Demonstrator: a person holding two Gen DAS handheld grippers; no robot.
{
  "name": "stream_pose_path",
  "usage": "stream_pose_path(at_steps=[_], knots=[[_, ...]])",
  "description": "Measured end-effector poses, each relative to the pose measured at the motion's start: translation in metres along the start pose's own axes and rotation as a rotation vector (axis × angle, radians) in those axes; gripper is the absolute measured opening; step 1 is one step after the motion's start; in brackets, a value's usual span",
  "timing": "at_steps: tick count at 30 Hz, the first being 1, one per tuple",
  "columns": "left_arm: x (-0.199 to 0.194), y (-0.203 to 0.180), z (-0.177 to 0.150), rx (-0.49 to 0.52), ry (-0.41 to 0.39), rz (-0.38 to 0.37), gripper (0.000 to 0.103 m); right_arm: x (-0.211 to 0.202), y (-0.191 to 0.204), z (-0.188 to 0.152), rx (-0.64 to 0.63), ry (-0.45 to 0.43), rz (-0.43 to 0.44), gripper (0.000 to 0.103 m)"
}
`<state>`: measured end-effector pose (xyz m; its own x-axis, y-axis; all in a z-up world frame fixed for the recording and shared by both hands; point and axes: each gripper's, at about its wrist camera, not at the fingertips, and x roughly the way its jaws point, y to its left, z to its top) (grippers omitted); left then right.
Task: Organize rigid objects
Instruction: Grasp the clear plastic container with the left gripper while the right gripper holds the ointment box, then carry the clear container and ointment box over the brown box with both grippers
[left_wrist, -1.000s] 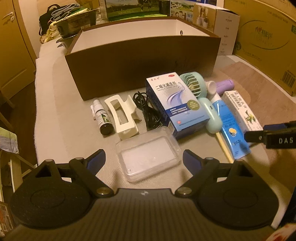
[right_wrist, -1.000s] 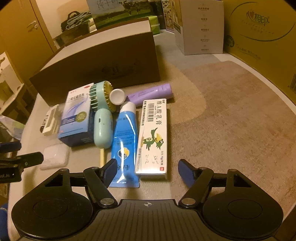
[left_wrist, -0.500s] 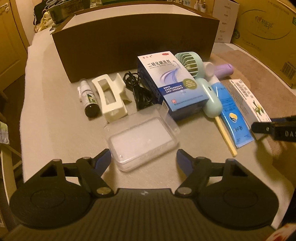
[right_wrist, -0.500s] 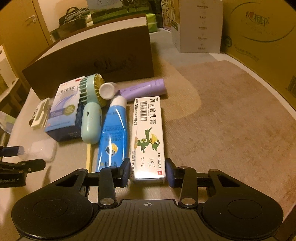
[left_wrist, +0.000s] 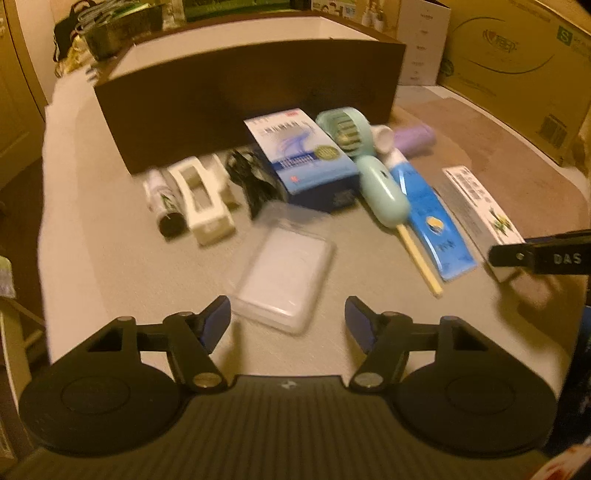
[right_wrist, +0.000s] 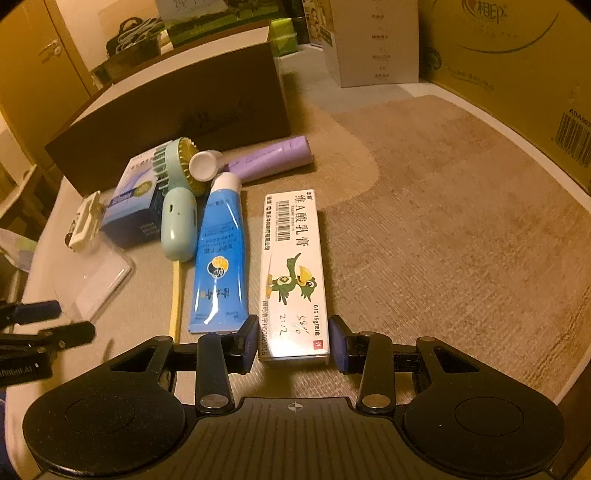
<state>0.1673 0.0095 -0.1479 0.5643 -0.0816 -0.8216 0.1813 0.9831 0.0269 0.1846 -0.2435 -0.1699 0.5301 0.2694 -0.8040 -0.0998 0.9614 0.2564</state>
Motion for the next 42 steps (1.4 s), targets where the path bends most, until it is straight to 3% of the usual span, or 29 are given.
stream_pose_path(at_steps=[10,14,18,27,35,38,42], knots=[[0.03,0.0,0.027,0.044,0.018,-0.009,0.067,0.005,-0.002,0.009,0.021,-0.017,0.003,0.047],[0.039,-0.001,0.031,0.006,0.047,-0.001,0.055,0.005,-0.004,0.012,0.029,-0.021,0.008,0.048],[0.036,0.0,0.029,-0.073,0.074,0.006,0.055,0.004,-0.003,0.015,0.009,-0.021,0.01,0.048],[0.046,-0.006,0.035,-0.065,0.088,0.024,0.055,0.017,0.002,0.025,-0.021,-0.013,-0.003,0.048],[0.036,-0.003,0.034,-0.072,0.07,0.024,0.054,0.03,0.007,0.03,-0.058,0.002,-0.037,0.048],[0.026,0.001,0.033,-0.075,0.063,0.03,0.054,0.028,0.01,0.03,-0.089,0.012,-0.047,0.039],[0.01,0.009,0.034,-0.082,0.044,0.043,0.054,0.019,0.014,0.032,-0.113,0.039,-0.051,0.039]])
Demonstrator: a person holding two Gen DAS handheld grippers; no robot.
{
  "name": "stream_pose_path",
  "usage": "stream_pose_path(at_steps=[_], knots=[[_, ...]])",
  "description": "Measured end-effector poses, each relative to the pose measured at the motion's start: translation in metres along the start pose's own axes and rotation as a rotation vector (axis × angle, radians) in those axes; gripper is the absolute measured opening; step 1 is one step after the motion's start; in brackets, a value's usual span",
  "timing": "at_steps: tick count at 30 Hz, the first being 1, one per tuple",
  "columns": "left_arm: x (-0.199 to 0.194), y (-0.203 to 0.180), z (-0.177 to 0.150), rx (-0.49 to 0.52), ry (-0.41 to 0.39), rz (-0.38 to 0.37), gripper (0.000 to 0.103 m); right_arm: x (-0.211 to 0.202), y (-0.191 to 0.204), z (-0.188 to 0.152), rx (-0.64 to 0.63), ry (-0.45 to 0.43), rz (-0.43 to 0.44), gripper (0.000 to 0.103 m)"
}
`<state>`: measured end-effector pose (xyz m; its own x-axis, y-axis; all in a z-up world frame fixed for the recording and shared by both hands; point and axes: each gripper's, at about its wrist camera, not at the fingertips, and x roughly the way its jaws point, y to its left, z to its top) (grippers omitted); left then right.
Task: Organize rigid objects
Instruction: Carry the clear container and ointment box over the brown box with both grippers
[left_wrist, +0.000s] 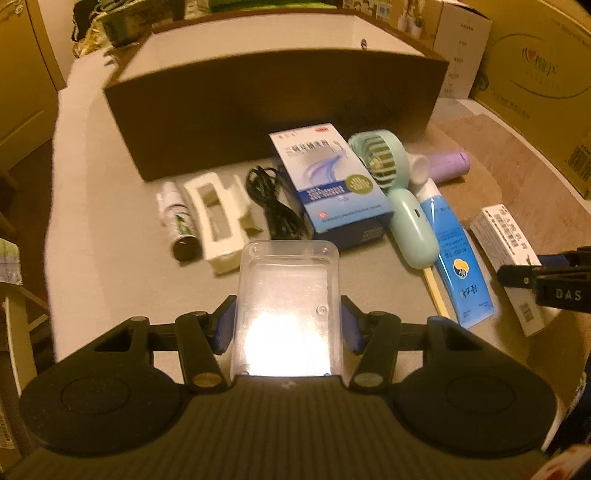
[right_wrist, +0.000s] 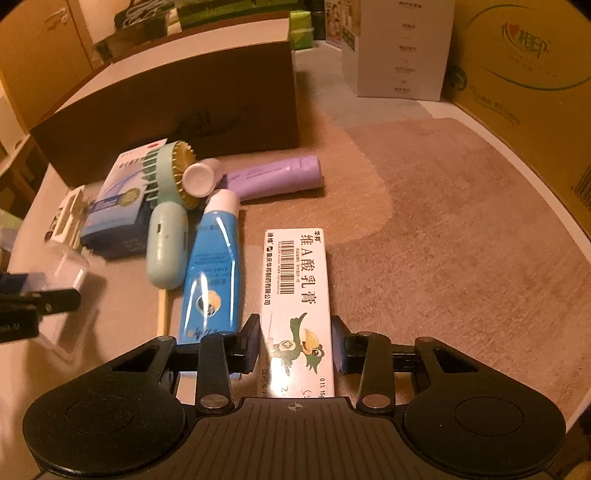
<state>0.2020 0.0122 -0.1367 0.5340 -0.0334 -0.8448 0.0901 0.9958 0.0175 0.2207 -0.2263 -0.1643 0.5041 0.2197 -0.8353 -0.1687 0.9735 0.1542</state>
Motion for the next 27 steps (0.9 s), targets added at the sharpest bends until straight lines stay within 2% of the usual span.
stream_pose_path(at_steps=[5,12,17,22,27], knots=[[-0.025,0.013,0.006,-0.009,-0.04,0.018,0.054,-0.025,0.01,0.009,-0.039,-0.009,0.019,0.039],[-0.06,0.032,0.039,-0.029,-0.126,0.032,0.054,-0.062,0.029,0.042,-0.098,-0.098,0.117,0.039],[-0.068,0.041,0.077,-0.032,-0.186,0.036,0.054,-0.074,0.045,0.083,-0.12,-0.164,0.211,0.039],[-0.062,0.046,0.125,-0.031,-0.234,0.033,0.054,-0.071,0.061,0.131,-0.132,-0.237,0.254,0.039],[-0.041,0.046,0.167,-0.035,-0.23,0.033,0.054,-0.055,0.068,0.182,-0.092,-0.272,0.284,0.039]])
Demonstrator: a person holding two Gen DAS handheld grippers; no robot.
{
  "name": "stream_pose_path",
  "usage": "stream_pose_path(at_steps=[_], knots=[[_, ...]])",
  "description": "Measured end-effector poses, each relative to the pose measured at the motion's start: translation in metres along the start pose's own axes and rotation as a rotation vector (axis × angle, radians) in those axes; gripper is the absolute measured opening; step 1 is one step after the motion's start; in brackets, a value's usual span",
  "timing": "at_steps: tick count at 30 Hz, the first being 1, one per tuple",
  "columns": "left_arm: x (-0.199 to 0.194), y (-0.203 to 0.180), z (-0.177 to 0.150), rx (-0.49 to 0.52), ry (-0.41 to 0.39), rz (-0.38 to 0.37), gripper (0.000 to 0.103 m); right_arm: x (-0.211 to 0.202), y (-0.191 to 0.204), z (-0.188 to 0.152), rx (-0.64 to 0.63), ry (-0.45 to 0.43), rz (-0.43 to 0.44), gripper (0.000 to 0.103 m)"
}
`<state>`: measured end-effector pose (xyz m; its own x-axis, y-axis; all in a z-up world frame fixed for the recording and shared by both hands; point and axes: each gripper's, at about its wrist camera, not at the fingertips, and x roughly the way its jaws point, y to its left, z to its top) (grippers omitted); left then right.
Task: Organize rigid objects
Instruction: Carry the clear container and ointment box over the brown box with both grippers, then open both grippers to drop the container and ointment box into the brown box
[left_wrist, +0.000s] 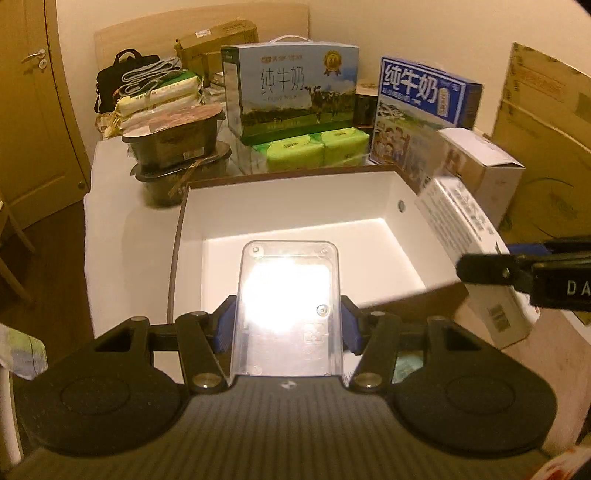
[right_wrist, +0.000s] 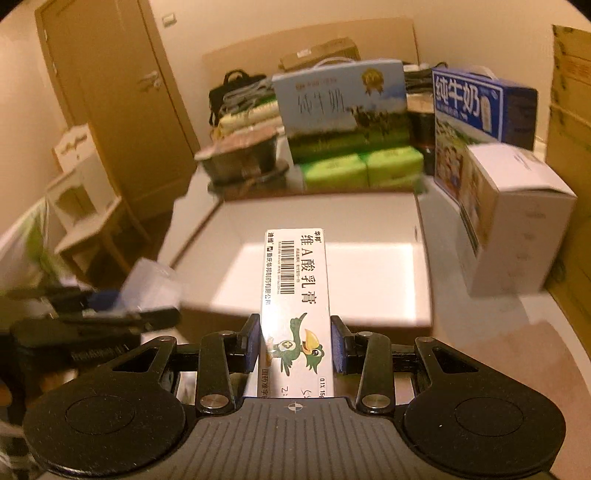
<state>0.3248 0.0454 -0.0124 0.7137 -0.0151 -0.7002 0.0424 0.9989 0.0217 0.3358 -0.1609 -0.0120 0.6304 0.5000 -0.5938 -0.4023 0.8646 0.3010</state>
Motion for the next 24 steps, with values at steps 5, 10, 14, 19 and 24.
stream_pose_path(at_steps=[5,10,14,19,24], knots=[[0.032,-0.002,0.027,0.013,0.005,0.014,0.054,0.032,-0.005,0.031,0.014,-0.01,-0.004,0.039],[0.07,-0.002,0.044,0.01,0.034,0.029,0.054,0.073,-0.014,0.047,0.026,0.018,-0.05,0.039],[0.103,-0.001,0.044,0.002,0.091,0.031,0.054,0.104,-0.025,0.047,0.048,0.062,-0.081,0.039],[0.136,-0.002,0.037,-0.024,0.16,0.021,0.054,0.14,-0.043,0.038,0.096,0.142,-0.098,0.039],[0.158,-0.005,0.035,-0.029,0.198,0.024,0.054,0.162,-0.053,0.03,0.112,0.197,-0.108,0.039]])
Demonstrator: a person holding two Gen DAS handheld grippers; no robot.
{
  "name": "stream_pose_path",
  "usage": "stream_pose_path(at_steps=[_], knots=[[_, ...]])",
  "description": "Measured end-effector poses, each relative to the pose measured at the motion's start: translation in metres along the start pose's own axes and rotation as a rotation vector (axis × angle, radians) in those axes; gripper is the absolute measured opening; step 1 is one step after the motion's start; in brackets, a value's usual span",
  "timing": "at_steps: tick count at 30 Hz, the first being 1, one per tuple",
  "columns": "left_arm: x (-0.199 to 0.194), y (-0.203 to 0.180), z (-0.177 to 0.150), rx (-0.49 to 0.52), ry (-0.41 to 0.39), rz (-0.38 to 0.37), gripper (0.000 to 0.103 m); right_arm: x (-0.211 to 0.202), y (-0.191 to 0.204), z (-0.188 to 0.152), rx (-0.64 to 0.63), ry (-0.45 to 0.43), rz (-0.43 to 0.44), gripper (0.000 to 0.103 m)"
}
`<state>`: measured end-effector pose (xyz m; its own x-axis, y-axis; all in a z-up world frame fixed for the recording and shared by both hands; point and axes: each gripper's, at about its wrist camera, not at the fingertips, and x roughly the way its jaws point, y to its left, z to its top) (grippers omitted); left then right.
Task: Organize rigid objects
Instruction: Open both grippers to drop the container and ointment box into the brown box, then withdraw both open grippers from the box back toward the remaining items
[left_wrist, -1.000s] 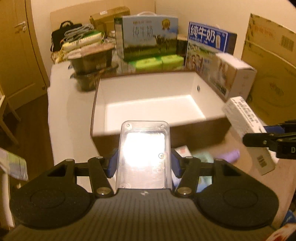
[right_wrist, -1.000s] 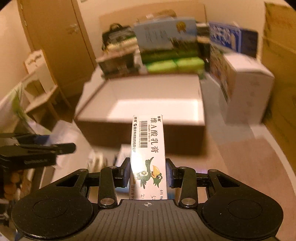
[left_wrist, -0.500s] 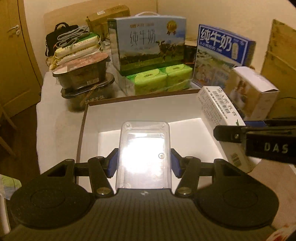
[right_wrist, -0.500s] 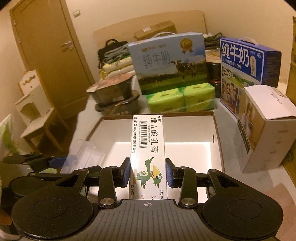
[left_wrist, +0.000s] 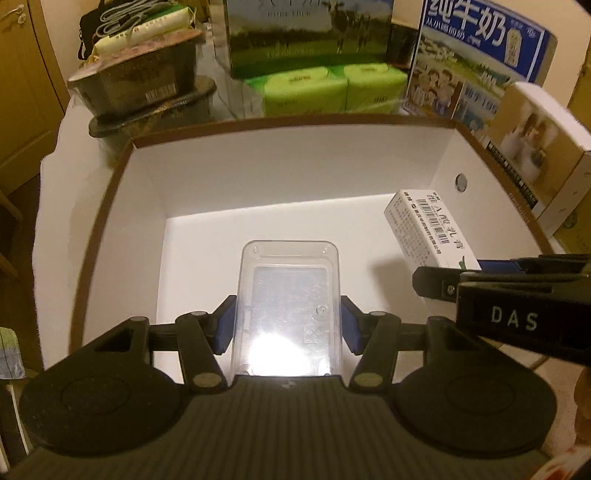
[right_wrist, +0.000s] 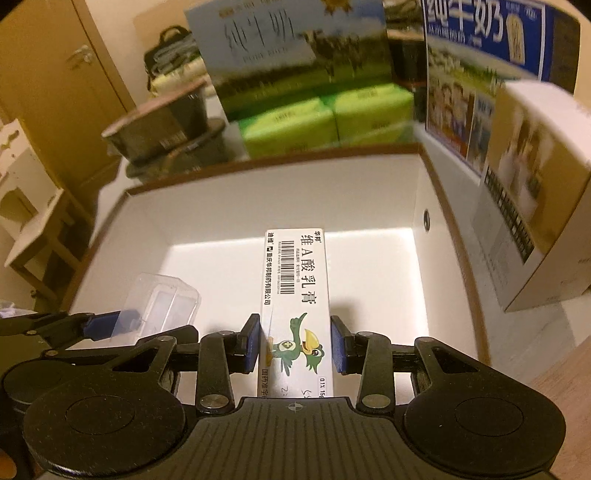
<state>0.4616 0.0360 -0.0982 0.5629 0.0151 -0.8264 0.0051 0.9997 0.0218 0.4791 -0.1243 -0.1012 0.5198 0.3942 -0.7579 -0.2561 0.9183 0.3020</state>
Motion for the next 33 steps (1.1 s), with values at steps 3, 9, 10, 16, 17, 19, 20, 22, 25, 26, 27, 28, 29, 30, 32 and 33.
stream_pose_path(at_steps=[3,9,10,16,17,19,20,22,25,26,27,28,29,30,32,33], knots=[[0.006,-0.001,0.0,0.0,0.018,0.0,0.054,0.008,-0.004,-0.001,0.005,0.018,-0.013,0.039],[0.019,0.003,-0.001,-0.013,0.062,-0.009,0.06,0.021,-0.008,-0.002,0.014,0.051,-0.011,0.039],[0.02,0.005,-0.001,-0.027,0.065,-0.008,0.063,0.021,-0.009,-0.002,0.016,0.05,-0.011,0.039],[0.013,0.01,0.0,-0.031,0.048,-0.01,0.067,0.017,-0.01,-0.002,0.024,0.027,-0.016,0.049],[0.011,0.01,0.0,-0.025,0.042,-0.009,0.067,0.016,-0.009,-0.003,0.018,0.02,-0.017,0.052],[0.006,0.009,0.0,-0.018,0.03,-0.011,0.067,0.012,-0.01,-0.003,0.018,0.012,-0.015,0.054],[0.003,0.009,0.0,-0.015,0.024,-0.013,0.067,0.01,-0.011,-0.003,0.023,0.009,-0.013,0.055],[-0.004,0.009,-0.001,-0.004,0.008,-0.011,0.067,0.005,-0.011,-0.003,0.026,0.001,-0.007,0.055],[-0.014,0.01,-0.001,0.008,-0.008,-0.013,0.067,-0.005,-0.012,-0.003,0.021,-0.013,-0.001,0.057],[-0.017,0.01,-0.001,0.007,-0.012,-0.014,0.067,-0.008,-0.011,-0.003,0.019,-0.016,-0.001,0.058],[-0.021,0.01,0.0,0.007,-0.017,-0.017,0.067,-0.012,-0.011,-0.003,0.019,-0.021,-0.001,0.058],[-0.025,0.011,0.0,0.008,-0.026,-0.018,0.067,-0.016,-0.011,-0.003,0.019,-0.027,0.002,0.059],[-0.029,0.012,-0.001,0.009,-0.035,-0.016,0.067,-0.02,-0.01,-0.004,0.018,-0.033,0.005,0.059],[-0.035,0.012,-0.001,0.011,-0.047,-0.016,0.067,-0.025,-0.009,-0.005,0.016,-0.039,0.008,0.06],[-0.046,0.013,-0.003,0.013,-0.066,-0.025,0.067,-0.036,-0.007,-0.006,0.006,-0.057,0.011,0.062],[-0.052,0.014,-0.005,0.011,-0.074,-0.031,0.067,-0.043,-0.005,-0.008,-0.006,-0.071,0.009,0.063]])
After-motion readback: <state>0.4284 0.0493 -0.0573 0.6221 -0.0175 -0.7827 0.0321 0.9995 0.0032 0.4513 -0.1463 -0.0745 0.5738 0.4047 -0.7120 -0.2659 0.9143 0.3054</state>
